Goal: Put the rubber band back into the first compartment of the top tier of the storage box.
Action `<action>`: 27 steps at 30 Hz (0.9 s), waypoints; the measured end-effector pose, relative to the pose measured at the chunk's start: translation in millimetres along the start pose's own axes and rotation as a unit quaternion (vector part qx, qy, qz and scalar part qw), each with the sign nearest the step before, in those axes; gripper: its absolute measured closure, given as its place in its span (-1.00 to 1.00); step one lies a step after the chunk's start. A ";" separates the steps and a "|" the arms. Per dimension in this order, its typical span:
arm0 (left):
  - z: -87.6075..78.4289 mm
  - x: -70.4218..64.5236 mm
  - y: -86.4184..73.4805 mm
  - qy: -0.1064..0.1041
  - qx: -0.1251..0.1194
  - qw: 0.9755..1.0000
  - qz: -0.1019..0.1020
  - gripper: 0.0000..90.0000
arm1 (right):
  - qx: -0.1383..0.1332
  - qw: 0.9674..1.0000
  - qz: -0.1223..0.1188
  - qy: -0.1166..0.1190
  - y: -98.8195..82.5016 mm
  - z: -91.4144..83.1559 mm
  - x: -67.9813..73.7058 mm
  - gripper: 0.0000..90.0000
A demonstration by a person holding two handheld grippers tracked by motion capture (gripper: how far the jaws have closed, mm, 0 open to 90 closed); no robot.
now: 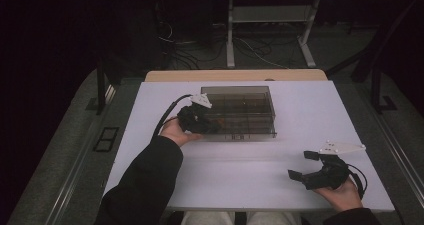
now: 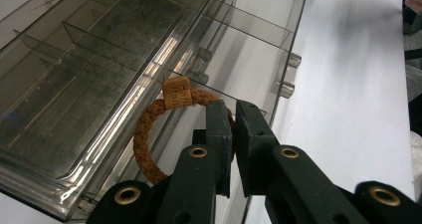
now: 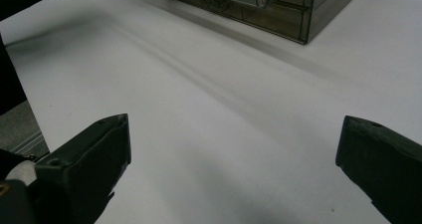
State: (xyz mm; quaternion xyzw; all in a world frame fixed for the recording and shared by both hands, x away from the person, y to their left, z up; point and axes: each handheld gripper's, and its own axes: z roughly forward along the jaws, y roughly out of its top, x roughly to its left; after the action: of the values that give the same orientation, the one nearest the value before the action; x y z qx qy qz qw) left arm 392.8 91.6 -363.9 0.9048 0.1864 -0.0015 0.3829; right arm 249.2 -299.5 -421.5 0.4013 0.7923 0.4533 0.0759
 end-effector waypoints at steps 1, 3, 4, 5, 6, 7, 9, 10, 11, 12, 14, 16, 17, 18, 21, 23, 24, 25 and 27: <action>0.7 -0.3 -0.2 0.000 0.000 1.000 -0.005 0.86 | 0.000 1.000 0.000 0.000 0.0 0.0 0.0 -1.00; 2.1 0.3 -0.2 0.000 0.001 1.000 -0.005 0.85 | 0.000 1.000 0.001 0.000 0.0 -0.2 0.0 -1.00; 2.7 1.3 0.0 -0.001 0.001 1.000 0.000 0.85 | 0.001 1.000 0.002 0.000 0.0 -0.3 0.0 -1.00; 3.4 1.1 0.0 -0.001 0.001 1.000 -0.003 0.85 | 0.001 1.000 0.002 0.000 0.0 -0.3 -0.1 -1.00; 3.7 1.5 0.1 -0.001 0.003 1.000 -0.001 0.85 | 0.001 1.000 0.002 0.000 0.0 -0.3 -0.1 -1.00; 4.5 1.0 -0.1 -0.003 0.001 1.000 -0.007 0.84 | 0.001 1.000 0.002 0.000 0.0 -0.4 -0.2 -1.00; 5.4 1.0 -0.1 -0.006 0.000 1.000 -0.007 0.81 | 0.001 1.000 0.002 0.000 -0.1 -0.4 -0.3 -1.00; 5.5 1.0 0.0 -0.007 0.000 1.000 -0.007 0.80 | 0.001 1.000 0.002 0.000 -0.1 -0.4 -0.3 -1.00; 5.5 1.0 0.1 -0.007 0.000 1.000 -0.007 0.79 | 0.001 1.000 0.002 0.000 -0.1 -0.4 -0.3 -1.00; 5.5 0.7 0.2 -0.005 0.000 1.000 -0.006 0.77 | 0.000 1.000 0.002 -0.001 -0.1 -0.3 -0.4 -1.00; 4.6 0.3 0.6 -0.002 -0.002 1.000 -0.004 0.73 | 0.001 1.000 0.002 -0.001 -0.2 -0.3 -0.5 -1.00; 2.4 0.0 1.1 -0.001 -0.007 1.000 -0.005 0.68 | 0.001 1.000 0.002 0.000 -0.2 -0.4 -0.4 -1.00; 1.0 -0.2 1.3 0.000 -0.008 1.000 -0.006 0.67 | 0.001 1.000 0.002 0.000 -0.2 -0.5 -0.3 -1.00; -0.6 -0.3 1.5 0.001 -0.010 1.000 -0.006 0.66 | 0.000 1.000 0.002 0.000 -0.2 -0.5 -0.3 -1.00; -5.5 -1.6 2.0 0.004 -0.016 1.000 -0.004 0.56 | 0.000 1.000 0.003 0.000 -0.2 -0.4 -0.3 -1.00; -9.6 -2.2 2.1 0.002 -0.023 1.000 -0.006 0.46 | 0.001 1.000 0.003 -0.001 -0.2 -0.3 -0.1 -1.00; -12.0 -2.2 2.3 0.001 -0.025 1.000 -0.005 0.41 | 0.001 1.000 0.003 -0.001 -0.1 -0.2 0.0 -1.00; -13.9 -2.6 2.2 0.001 -0.029 1.000 -0.007 0.34 | 0.000 1.000 0.001 -0.001 -0.3 0.1 0.0 -1.00; -18.2 -3.5 2.2 0.001 -0.032 0.999 -0.007 0.25 | 0.000 1.000 0.000 -0.001 -0.3 0.2 0.1 -1.00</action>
State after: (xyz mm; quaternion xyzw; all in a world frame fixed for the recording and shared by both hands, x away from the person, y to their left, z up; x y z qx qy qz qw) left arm 387.7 101.7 -349.0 0.8909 0.1928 0.0025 0.4113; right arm 249.0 -299.4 -421.8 0.4020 0.7922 0.4528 0.0762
